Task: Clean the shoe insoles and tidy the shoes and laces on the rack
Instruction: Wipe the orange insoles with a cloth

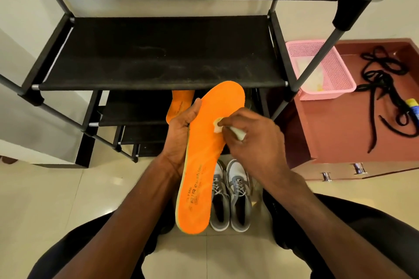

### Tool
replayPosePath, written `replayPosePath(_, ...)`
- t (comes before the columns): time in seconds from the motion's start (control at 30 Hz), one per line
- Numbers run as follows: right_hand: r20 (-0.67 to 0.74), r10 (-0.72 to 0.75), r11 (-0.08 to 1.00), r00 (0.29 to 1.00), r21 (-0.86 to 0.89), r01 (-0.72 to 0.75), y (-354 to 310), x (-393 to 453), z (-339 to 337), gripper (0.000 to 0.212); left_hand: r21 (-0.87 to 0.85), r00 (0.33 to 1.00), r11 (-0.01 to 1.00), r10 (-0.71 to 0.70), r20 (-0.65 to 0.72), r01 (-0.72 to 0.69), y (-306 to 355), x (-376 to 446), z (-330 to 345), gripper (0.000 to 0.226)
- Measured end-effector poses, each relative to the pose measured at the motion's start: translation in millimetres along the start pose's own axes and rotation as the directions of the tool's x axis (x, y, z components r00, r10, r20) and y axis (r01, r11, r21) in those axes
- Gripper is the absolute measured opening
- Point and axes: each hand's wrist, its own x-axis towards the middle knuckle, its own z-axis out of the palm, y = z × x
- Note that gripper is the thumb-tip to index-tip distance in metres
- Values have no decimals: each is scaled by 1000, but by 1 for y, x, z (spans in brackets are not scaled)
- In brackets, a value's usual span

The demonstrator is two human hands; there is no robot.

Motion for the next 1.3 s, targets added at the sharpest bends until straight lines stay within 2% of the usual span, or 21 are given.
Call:
replayPosePath(0.1, -128, 105, 992, 986, -61, -113, 12, 14, -9, 18, 45, 999, 999, -25, 23, 24, -4, 0, 5, 35)
replayPosePath(0.13, -119, 85, 995, 989, -40, -90, 10, 13, -7, 18, 41, 999, 999, -28, 21, 27, -5, -1, 6, 37)
replayPosePath(0.23, 41, -55, 998, 998, 28, 54, -8, -5, 6, 18, -61, 1000, 998, -13, 9, 14, -5, 2, 1, 50)
replayPosePath(0.3, 59, -30, 999, 998, -17, 31, -8, -6, 4, 18, -72, 1000, 997, -19, 10, 19, -6, 3, 0, 53)
replayPosePath(0.4, -73, 72, 986, 995, -147, -83, 7, 13, -11, 18, 21, 999, 999, -37, 22, 37, -7, -2, 7, 43)
replayPosePath(0.47, -114, 92, 978, 989, -178, -112, 13, 18, -14, 18, 52, 998, 997, -65, 20, 64, -9, -5, 12, 39)
replayPosePath(0.53, -43, 64, 988, 997, -136, -70, 10, 10, -6, 18, 5, 996, 996, -89, 10, 89, -12, -4, 9, 45)
replayPosePath(0.6, 69, -9, 1000, 998, 14, 8, 2, -5, 7, 16, -68, 994, 992, -107, 25, 108, -11, -3, 6, 60)
replayPosePath(0.67, 118, -66, 993, 991, 107, 54, -2, -12, 12, 14, -110, 992, 987, -113, 47, 118, -9, -2, 4, 70)
replayPosePath(0.7, 114, -75, 993, 991, 103, 64, 0, -10, 12, 13, -113, 993, 987, -110, 48, 115, -8, -2, 4, 68)
replayPosePath(0.77, 52, -57, 998, 997, -10, 58, 7, 1, 5, 15, -81, 993, 990, -113, 30, 115, -7, -3, 6, 54)
replayPosePath(0.87, -59, 51, 982, 997, -179, -61, 18, 16, -6, 22, -24, 988, 988, -153, 38, 154, -10, -7, 10, 41)
replayPosePath(0.93, -67, 126, 974, 990, -179, -136, 22, 20, -7, 24, -13, 981, 982, -187, 51, 188, -12, -7, 11, 43)
replayPosePath(1.03, -73, 157, 976, 985, -140, -166, 25, 17, -5, 23, -6, 980, 982, -190, 51, 191, -12, -9, 13, 44)
replayPosePath(1.13, 37, 89, 990, 995, -111, -85, 18, 8, 0, 23, -41, 988, 988, -152, -8, 152, -9, -9, 13, 40)
replayPosePath(1.2, 86, 24, 988, 996, -151, -11, 12, 3, 3, 28, -74, 991, 988, -133, -3, 132, -9, -7, 12, 42)
replayPosePath(1.3, -41, 64, 974, 997, -217, -72, 21, 11, -5, 24, -32, 991, 991, -130, 16, 130, -7, -8, 14, 39)
